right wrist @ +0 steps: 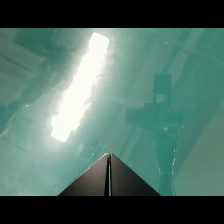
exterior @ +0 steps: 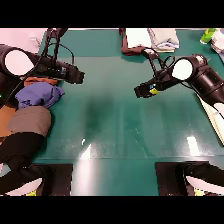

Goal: Fold the shirts.

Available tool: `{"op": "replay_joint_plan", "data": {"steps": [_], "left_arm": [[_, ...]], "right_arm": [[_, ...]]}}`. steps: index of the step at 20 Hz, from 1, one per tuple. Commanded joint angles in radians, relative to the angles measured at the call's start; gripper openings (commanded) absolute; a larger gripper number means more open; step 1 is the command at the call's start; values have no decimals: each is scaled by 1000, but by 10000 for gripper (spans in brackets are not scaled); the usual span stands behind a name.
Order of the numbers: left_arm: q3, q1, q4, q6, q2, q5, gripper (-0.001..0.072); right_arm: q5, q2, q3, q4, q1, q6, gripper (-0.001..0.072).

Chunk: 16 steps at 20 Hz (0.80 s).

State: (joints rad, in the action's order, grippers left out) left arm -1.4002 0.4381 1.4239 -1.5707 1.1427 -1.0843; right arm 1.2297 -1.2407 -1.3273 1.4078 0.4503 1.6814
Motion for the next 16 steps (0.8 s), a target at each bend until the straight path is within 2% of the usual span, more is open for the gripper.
{"op": "replay_joint_plan", "data": {"steps": [1,11,14,15,16], "left_arm": [[0,0,0,0,0,0,26],[0,0,-2,-1,0,5,26],[0,-4,27,35,0,114,27],[0,-6,114,25,0,144,91],[0,-26,198,-33,2,160,360]], "right_arm": [[0,-1,-1,-2,1,1,21],[0,-1,-1,-2,1,1,21],[0,-1,-1,-2,1,1,21],[0,-1,-1,-3,1,1,21],[0,-1,-1,-2,1,1,21]]}}
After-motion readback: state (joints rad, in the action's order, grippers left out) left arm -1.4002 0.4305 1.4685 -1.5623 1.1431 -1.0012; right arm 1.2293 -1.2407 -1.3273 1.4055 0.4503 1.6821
